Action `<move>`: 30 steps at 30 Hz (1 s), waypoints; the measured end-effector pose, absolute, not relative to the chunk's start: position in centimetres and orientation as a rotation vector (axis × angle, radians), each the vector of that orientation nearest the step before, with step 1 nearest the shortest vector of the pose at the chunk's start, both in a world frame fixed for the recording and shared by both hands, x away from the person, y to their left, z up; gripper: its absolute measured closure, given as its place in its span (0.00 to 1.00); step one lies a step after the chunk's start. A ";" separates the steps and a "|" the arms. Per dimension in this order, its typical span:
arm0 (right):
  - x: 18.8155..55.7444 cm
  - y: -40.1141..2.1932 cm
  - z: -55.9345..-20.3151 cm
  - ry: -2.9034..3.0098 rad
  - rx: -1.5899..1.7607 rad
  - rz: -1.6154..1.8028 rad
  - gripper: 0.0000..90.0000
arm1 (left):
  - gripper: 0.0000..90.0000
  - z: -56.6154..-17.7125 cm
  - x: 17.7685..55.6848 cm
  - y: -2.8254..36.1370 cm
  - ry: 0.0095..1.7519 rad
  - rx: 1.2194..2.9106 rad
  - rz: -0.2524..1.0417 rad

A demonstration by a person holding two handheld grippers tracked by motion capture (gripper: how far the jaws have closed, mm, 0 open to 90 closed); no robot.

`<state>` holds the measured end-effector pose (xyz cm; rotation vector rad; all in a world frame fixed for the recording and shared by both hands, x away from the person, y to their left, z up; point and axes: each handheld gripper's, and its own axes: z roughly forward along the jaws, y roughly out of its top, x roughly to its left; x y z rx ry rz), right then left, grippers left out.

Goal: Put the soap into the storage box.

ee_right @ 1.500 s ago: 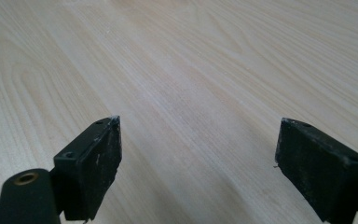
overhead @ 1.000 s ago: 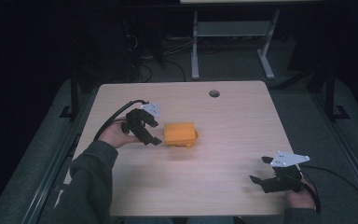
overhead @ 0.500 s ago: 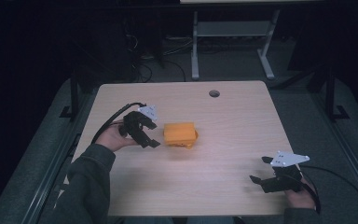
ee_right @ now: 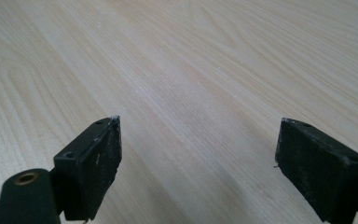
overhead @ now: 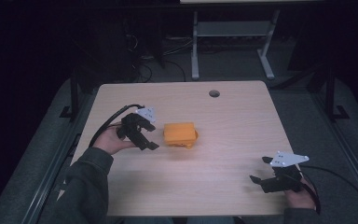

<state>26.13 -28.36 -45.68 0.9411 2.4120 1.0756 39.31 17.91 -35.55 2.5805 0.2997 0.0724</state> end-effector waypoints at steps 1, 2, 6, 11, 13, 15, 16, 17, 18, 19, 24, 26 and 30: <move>26.1 -28.4 -45.7 2.412 0.941 1.076 0.15 | 0.25 -35.5 39.2 17.9 0.302 2.580 0.067; 26.1 -28.4 -45.7 2.411 0.941 1.076 0.15 | 0.25 -35.5 39.2 17.8 0.300 2.581 0.069; 26.1 -28.4 -45.7 2.407 0.946 1.075 0.15 | 0.25 -35.8 39.0 18.2 0.308 2.563 0.080; 26.1 -28.4 -45.7 2.408 0.946 1.072 0.15 | 0.25 -36.2 38.7 18.9 0.329 2.562 0.075; 26.1 -28.4 -45.7 2.405 0.951 1.070 0.15 | 0.25 -36.2 38.5 19.1 0.330 2.548 0.082; 26.1 -28.4 -45.7 2.404 0.951 1.070 0.15 | 0.25 -36.3 38.3 19.2 0.335 2.541 0.078; 26.1 -28.4 -45.7 2.401 0.955 1.071 0.15 | 0.25 -36.4 38.2 19.3 0.337 2.539 0.079; 26.1 -28.5 -45.7 2.396 0.958 1.071 0.15 | 0.25 -36.5 38.1 19.4 0.336 2.538 0.079; 26.1 -28.5 -45.7 2.396 0.958 1.071 0.15 | 0.25 -36.6 38.0 19.4 0.342 2.536 0.077; 26.0 -28.5 -45.6 2.395 0.962 1.073 0.15 | 0.25 -36.6 38.0 19.4 0.350 2.543 0.068; 26.0 -28.5 -45.6 2.396 0.958 1.067 0.15 | 0.25 -36.9 37.5 19.8 0.352 2.524 0.086; 26.1 -28.5 -45.7 2.396 0.957 1.064 0.16 | 0.25 -37.0 37.3 20.1 0.354 2.519 0.094; 26.1 -28.5 -45.7 2.396 0.958 1.059 0.15 | 0.24 -37.1 36.8 20.5 0.359 2.516 0.109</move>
